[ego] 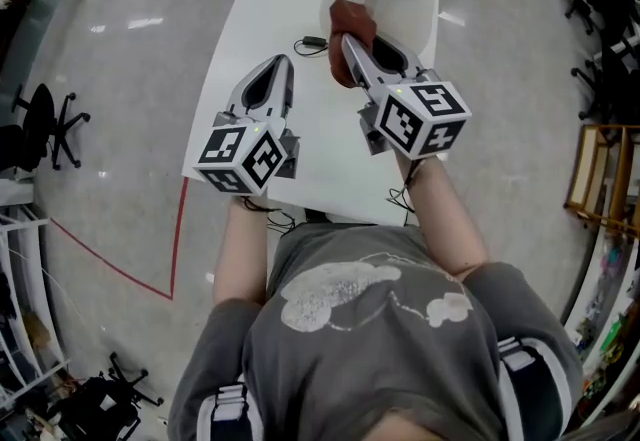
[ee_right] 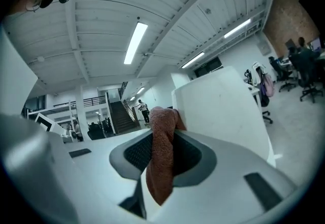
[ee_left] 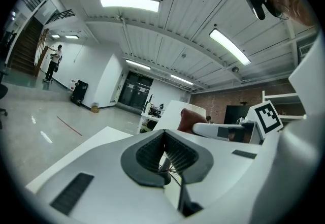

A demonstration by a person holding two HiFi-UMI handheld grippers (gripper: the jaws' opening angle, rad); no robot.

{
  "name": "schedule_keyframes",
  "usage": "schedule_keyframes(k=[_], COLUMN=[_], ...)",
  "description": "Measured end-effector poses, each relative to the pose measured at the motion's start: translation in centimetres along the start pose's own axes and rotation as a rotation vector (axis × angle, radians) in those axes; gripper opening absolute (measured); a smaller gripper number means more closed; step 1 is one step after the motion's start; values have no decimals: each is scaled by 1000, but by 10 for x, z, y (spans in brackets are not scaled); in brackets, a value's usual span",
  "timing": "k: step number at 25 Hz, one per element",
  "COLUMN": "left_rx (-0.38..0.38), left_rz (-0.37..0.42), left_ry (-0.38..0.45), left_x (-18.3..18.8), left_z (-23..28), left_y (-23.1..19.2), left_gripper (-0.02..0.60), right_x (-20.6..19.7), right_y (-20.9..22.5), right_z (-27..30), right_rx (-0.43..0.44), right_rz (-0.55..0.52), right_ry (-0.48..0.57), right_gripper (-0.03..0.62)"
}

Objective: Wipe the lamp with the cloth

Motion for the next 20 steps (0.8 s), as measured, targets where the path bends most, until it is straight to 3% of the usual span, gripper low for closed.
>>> schedule_keyframes(k=[9, 20], left_rx=[-31, -112], left_rz=[-36, 16], left_ry=[-28, 23], left_x=[-13, 34], left_z=[-11, 5], left_y=[-31, -47], left_gripper=[8, 8], right_x=[-49, 29], right_y=[-1, -40], right_z=[9, 35], right_rx=[-94, -97], right_rz=[4, 40], right_ry=[-84, 99], right_gripper=[91, 91])
Point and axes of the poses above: the fingertips, and each gripper's own axes: z forward along the fingers, y to its right, x out of its top, the point moved 3 cm from there along -z, backward along the fingers, and after that the axes turned 12 degrees about -x, right-handed, at the moved point
